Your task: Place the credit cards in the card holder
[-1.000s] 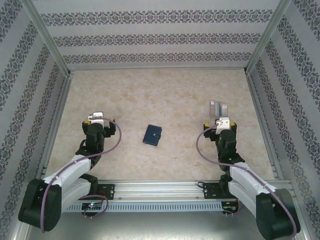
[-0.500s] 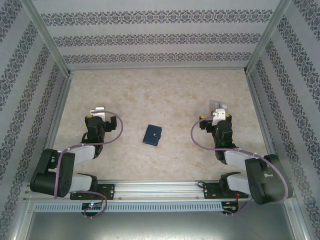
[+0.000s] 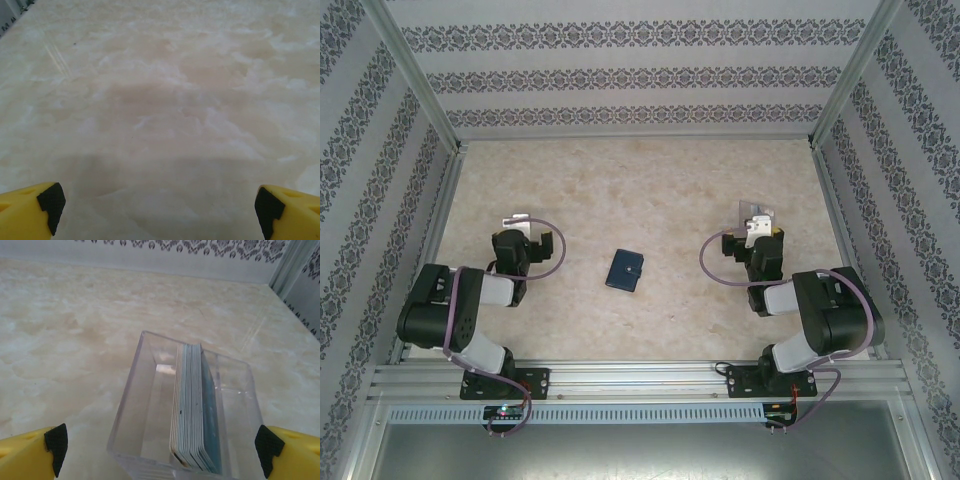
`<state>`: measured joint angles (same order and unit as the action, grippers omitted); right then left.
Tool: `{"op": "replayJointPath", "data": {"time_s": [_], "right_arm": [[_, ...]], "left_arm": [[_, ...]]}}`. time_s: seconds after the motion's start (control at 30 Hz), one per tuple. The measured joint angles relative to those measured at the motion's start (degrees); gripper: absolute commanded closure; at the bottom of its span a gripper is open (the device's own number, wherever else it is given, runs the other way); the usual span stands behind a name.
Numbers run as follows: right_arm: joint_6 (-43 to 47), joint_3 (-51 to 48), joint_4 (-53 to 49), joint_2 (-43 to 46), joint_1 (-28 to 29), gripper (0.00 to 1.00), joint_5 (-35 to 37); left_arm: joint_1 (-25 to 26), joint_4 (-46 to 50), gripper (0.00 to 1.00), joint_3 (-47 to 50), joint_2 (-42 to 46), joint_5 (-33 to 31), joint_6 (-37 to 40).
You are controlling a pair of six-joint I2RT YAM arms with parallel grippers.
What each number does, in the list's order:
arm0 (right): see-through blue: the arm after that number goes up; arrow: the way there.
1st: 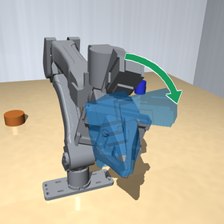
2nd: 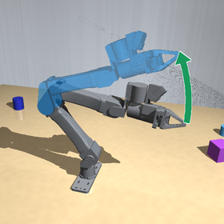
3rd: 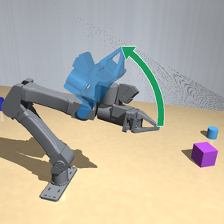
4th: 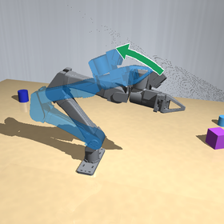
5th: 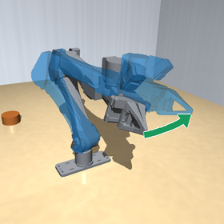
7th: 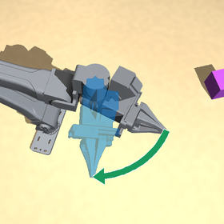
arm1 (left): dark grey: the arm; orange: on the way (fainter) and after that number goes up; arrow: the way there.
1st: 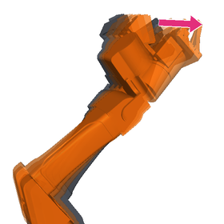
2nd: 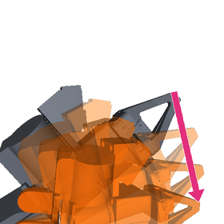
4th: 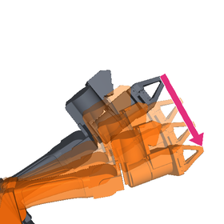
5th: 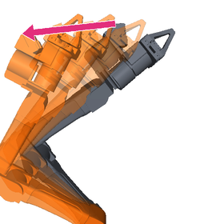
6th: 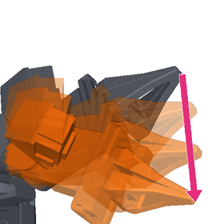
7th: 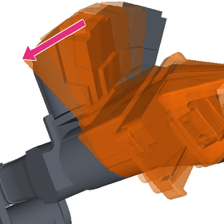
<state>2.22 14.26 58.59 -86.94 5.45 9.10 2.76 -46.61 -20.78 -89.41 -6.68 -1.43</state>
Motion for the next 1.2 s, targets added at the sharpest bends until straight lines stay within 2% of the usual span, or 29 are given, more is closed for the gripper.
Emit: {"op": "replayJointPath", "data": {"time_s": [0.3,1.0,1.2], "right_arm": [[-1.9,4.3,-2.0,0.0,-0.9,0.02,1.4],[-2.5,4.4,-4.5,0.0,-1.6,0.02,1.9],[-2.5,6.3,-5.7,0.0,-1.6,0.02,0.1]], "left_arm": [[-0.9,-0.2,0.01,-1.4,0.0,0.7,0.0],[-0.9,-0.2,0.01,-1.4,0.0,0.7,0.0],[-0.9,-0.2,0.01,-1.4,0.0,0.7,0.0]]}}
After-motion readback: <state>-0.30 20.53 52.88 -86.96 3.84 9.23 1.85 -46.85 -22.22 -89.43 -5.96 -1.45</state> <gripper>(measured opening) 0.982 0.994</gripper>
